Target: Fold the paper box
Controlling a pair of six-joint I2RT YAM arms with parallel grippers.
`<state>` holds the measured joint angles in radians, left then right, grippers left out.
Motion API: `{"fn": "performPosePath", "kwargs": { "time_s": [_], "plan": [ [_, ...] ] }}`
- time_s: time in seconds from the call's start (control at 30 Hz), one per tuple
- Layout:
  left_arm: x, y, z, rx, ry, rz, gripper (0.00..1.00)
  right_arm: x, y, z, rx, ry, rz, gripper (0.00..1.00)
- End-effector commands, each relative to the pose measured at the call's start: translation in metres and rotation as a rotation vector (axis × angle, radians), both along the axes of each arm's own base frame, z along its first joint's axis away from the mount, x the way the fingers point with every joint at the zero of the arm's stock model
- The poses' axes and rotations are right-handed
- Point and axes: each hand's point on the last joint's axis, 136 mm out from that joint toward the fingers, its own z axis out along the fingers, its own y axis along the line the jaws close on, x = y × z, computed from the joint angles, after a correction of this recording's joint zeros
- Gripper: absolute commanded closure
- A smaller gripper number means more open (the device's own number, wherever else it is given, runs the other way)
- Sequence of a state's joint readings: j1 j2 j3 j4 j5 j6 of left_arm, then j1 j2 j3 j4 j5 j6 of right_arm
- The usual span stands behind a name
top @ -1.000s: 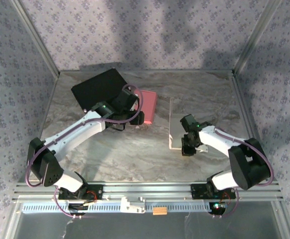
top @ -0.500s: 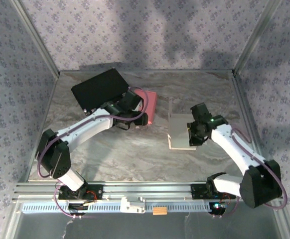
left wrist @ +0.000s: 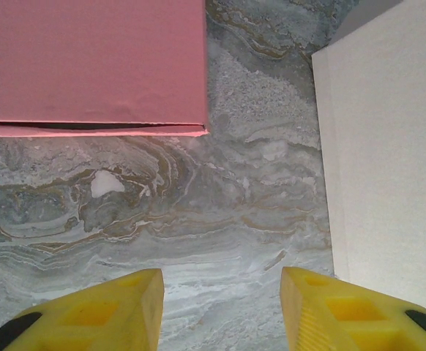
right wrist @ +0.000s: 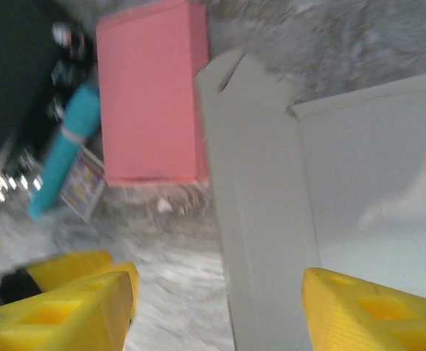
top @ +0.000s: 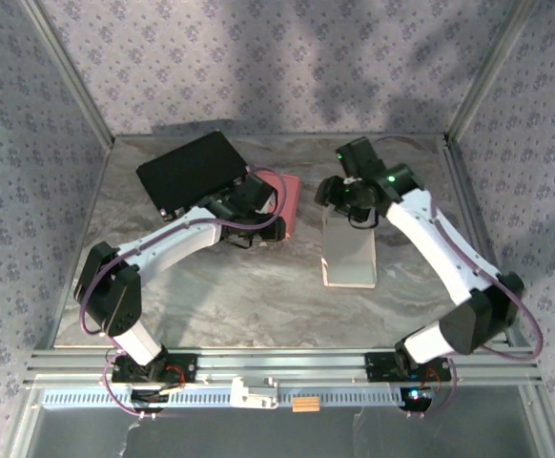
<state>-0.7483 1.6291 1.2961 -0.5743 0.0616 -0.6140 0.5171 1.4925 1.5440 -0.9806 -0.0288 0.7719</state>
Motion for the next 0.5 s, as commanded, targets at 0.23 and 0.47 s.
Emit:
{"fn": "performPosePath", "kwargs": {
  "time_s": [0.23,0.47],
  "plan": [
    [-0.008,0.032,0.022,0.002,-0.034,0.065,0.54,-0.015,0.015,-0.048,-0.139,0.209,0.195,0.49],
    [-0.012,0.041,0.027,0.012,-0.049,0.078,0.54,0.000,0.020,-0.048,-0.115,0.206,0.112,0.81]
  ]
}}
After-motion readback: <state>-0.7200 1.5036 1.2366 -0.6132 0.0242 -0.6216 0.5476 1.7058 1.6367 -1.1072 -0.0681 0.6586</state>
